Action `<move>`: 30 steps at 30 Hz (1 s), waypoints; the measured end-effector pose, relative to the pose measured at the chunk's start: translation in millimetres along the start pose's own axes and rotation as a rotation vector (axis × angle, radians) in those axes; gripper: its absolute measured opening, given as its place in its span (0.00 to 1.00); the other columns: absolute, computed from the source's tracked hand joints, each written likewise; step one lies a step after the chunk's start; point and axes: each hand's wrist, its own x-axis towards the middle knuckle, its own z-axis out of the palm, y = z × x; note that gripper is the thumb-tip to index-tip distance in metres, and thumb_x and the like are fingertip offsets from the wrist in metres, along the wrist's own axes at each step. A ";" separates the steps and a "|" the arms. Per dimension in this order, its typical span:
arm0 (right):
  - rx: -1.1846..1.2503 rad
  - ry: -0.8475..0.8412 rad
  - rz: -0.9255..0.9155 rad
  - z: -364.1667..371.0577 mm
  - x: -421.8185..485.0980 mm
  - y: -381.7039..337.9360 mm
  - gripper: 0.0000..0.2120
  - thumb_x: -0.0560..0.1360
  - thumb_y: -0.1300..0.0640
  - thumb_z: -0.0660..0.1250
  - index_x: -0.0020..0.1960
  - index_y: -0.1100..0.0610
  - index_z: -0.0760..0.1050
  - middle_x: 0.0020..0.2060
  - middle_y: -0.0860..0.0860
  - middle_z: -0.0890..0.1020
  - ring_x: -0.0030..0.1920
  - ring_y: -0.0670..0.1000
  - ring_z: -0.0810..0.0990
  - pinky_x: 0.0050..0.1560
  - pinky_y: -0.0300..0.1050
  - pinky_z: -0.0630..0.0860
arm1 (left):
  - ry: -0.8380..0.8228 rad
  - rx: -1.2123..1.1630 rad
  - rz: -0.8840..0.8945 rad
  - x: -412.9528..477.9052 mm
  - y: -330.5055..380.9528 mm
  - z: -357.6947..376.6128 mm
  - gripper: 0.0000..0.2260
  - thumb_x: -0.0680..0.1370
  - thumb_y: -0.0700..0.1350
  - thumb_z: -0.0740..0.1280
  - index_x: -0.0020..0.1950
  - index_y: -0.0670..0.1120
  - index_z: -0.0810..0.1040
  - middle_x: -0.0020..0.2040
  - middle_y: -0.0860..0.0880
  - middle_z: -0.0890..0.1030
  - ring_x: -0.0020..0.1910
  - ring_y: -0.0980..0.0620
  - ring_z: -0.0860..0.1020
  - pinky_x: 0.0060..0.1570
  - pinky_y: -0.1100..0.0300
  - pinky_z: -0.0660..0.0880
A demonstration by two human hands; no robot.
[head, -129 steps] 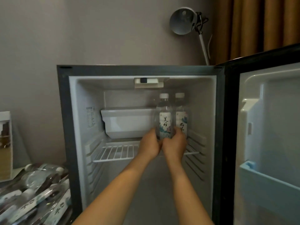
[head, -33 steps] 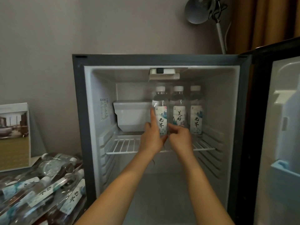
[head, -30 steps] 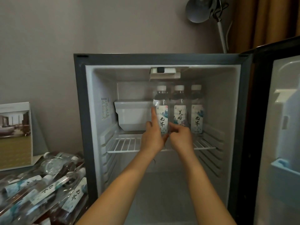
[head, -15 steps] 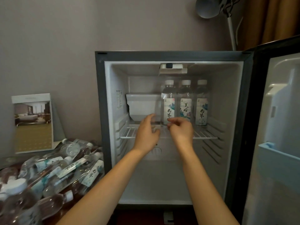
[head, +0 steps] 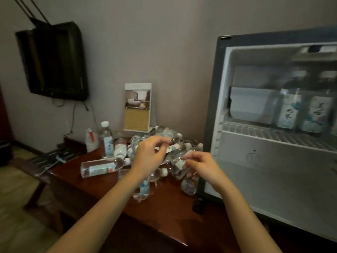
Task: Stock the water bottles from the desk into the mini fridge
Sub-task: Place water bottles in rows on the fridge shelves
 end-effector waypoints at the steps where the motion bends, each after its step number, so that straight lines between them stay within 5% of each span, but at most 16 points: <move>1: -0.031 -0.060 0.024 15.4 4.4 5.8 0.09 0.77 0.65 0.59 0.51 0.57 0.77 0.36 0.52 0.81 0.28 0.46 0.78 0.30 0.38 0.73 | 0.081 0.053 -0.039 -2.1 -11.0 -11.8 0.08 0.74 0.35 0.66 0.46 0.46 0.82 0.42 0.55 0.79 0.42 0.58 0.77 0.40 0.69 0.71; 5: -0.101 -0.213 0.064 74.3 18.4 25.6 0.14 0.76 0.63 0.63 0.61 0.54 0.72 0.43 0.52 0.80 0.37 0.46 0.77 0.33 0.36 0.74 | 0.190 0.173 -0.277 -10.6 -50.6 -38.5 0.08 0.75 0.39 0.66 0.54 0.47 0.78 0.50 0.51 0.77 0.48 0.56 0.74 0.48 0.64 0.68; 8: -0.025 -0.244 0.052 106.5 24.9 37.5 0.24 0.72 0.68 0.65 0.67 0.55 0.67 0.52 0.51 0.79 0.48 0.45 0.78 0.43 0.34 0.74 | -0.064 0.047 -0.524 -24.1 -76.3 -36.8 0.16 0.74 0.47 0.70 0.60 0.48 0.71 0.53 0.51 0.76 0.51 0.53 0.76 0.50 0.55 0.75; 11: 0.035 -0.252 0.050 125.2 30.9 47.8 0.28 0.69 0.73 0.65 0.67 0.56 0.68 0.57 0.53 0.78 0.58 0.52 0.77 0.55 0.42 0.75 | -0.219 0.029 -0.555 -46.3 -95.8 -26.3 0.22 0.69 0.47 0.75 0.59 0.48 0.70 0.53 0.51 0.77 0.51 0.53 0.77 0.49 0.58 0.75; 15: 0.012 -0.245 0.043 135.7 36.1 62.7 0.29 0.67 0.74 0.65 0.66 0.57 0.69 0.57 0.56 0.79 0.56 0.54 0.78 0.57 0.49 0.77 | -0.221 0.104 -0.631 -68.7 -109.3 -12.2 0.24 0.63 0.50 0.78 0.53 0.51 0.71 0.46 0.57 0.77 0.49 0.54 0.77 0.42 0.63 0.73; 19: -0.049 -0.256 0.059 135.9 38.4 74.0 0.26 0.66 0.71 0.71 0.61 0.57 0.72 0.53 0.53 0.81 0.53 0.53 0.80 0.52 0.45 0.78 | -0.182 0.154 -0.673 -74.4 -115.1 -6.9 0.29 0.62 0.53 0.79 0.57 0.48 0.71 0.49 0.53 0.78 0.49 0.52 0.78 0.49 0.56 0.77; 24: -0.048 -0.198 0.050 125.9 34.8 81.3 0.22 0.67 0.67 0.72 0.59 0.54 0.75 0.51 0.50 0.82 0.50 0.47 0.81 0.48 0.37 0.78 | -0.362 -0.243 -0.670 -70.7 -108.2 -10.0 0.24 0.66 0.37 0.76 0.57 0.50 0.70 0.58 0.49 0.79 0.53 0.56 0.78 0.46 0.66 0.75; 30: -0.006 -0.187 0.013 105.9 21.4 85.3 0.26 0.66 0.64 0.75 0.63 0.55 0.74 0.55 0.50 0.81 0.54 0.47 0.80 0.55 0.42 0.76 | -0.459 -0.382 -0.649 -76.1 -95.4 -3.1 0.18 0.70 0.41 0.74 0.57 0.53 0.75 0.53 0.56 0.80 0.51 0.62 0.79 0.43 0.69 0.75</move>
